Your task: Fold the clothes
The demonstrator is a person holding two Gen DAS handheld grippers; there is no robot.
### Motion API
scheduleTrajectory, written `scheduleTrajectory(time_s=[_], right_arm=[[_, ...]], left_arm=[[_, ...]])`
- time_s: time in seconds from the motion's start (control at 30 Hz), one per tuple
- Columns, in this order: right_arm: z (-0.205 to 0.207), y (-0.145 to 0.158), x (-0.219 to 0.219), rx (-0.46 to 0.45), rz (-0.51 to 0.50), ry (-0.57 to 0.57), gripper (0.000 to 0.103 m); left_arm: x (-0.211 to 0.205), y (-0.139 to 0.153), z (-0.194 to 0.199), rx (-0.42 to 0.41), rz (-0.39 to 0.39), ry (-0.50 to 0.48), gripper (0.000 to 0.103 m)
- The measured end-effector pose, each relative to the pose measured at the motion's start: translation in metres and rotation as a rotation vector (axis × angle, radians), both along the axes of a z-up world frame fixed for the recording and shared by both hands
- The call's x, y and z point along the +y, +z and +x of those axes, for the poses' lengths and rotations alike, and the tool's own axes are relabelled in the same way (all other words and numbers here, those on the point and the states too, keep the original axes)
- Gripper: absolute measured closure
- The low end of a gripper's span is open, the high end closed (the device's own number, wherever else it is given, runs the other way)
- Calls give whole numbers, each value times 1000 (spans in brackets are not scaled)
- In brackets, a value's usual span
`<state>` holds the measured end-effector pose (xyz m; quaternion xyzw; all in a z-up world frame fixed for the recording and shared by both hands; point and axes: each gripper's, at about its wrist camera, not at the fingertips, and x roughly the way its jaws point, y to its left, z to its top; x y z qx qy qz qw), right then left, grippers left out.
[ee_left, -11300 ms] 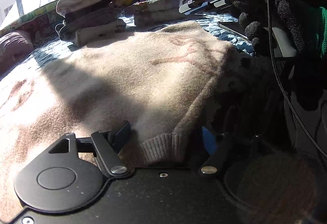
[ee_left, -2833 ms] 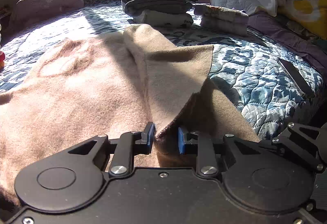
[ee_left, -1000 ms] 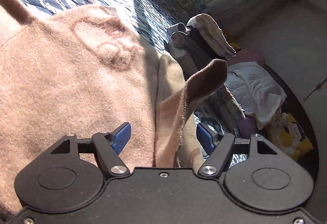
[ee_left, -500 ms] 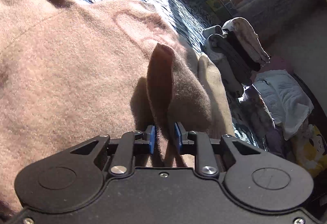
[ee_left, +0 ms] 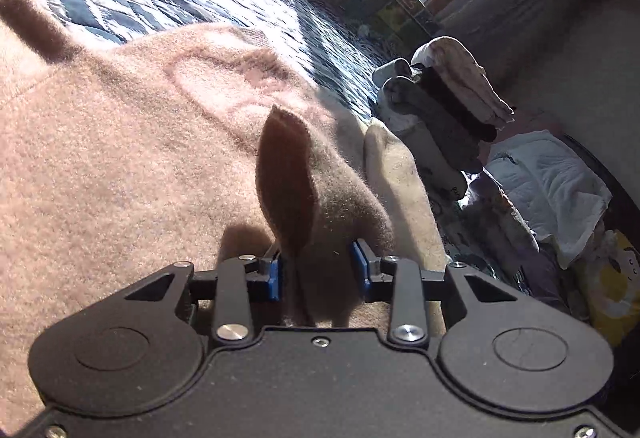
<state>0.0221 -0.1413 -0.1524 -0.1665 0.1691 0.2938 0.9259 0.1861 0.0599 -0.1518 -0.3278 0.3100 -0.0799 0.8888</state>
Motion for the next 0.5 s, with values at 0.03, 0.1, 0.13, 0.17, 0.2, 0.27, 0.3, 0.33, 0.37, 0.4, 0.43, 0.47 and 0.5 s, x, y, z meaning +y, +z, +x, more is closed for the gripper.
scheduleTrajectory(time_s=[0.03, 0.1, 0.13, 0.17, 0.2, 0.27, 0.3, 0.33, 0.37, 0.4, 0.43, 0.47, 0.5], right_arm=[[1, 2, -1, -4, 16, -6, 40], [2, 4, -3, -7, 27, -12, 39], [3, 4, -3, -7, 24, -12, 38], [3, 3, -2, -6, 17, -13, 38], [4, 2, -2, -4, 14, -14, 38], [5, 2, -3, -3, 17, -23, 39], [5, 2, -3, -5, 19, -32, 38], [5, 2, -4, -5, 22, -39, 38], [6, 3, -4, -5, 25, -46, 38], [7, 3, -5, -5, 28, -53, 38], [8, 3, -5, -5, 25, -60, 38], [9, 1, -5, 4, 23, -64, 38], [10, 0, -6, 7, 20, -66, 38]], left_arm=[[4, 3, -2, 12, 0, 10, 69], [10, 16, -14, -8, 40, 37, 46], [10, 22, -20, -33, 62, 25, 45], [11, 27, -23, -48, 70, 4, 45], [9, 27, -20, -41, 44, -39, 45], [8, 26, -17, -34, 6, -75, 45], [7, 24, -15, -23, -3, -83, 45], [6, 21, -14, -4, -8, -82, 45], [5, 17, -12, 13, -18, -82, 45], [4, 13, -10, 34, -32, -89, 45], [4, 8, -8, 64, -54, -94, 46], [4, 2, -7, 99, -86, -94, 46], [6, 1, -9, 103, -107, -91, 47]])
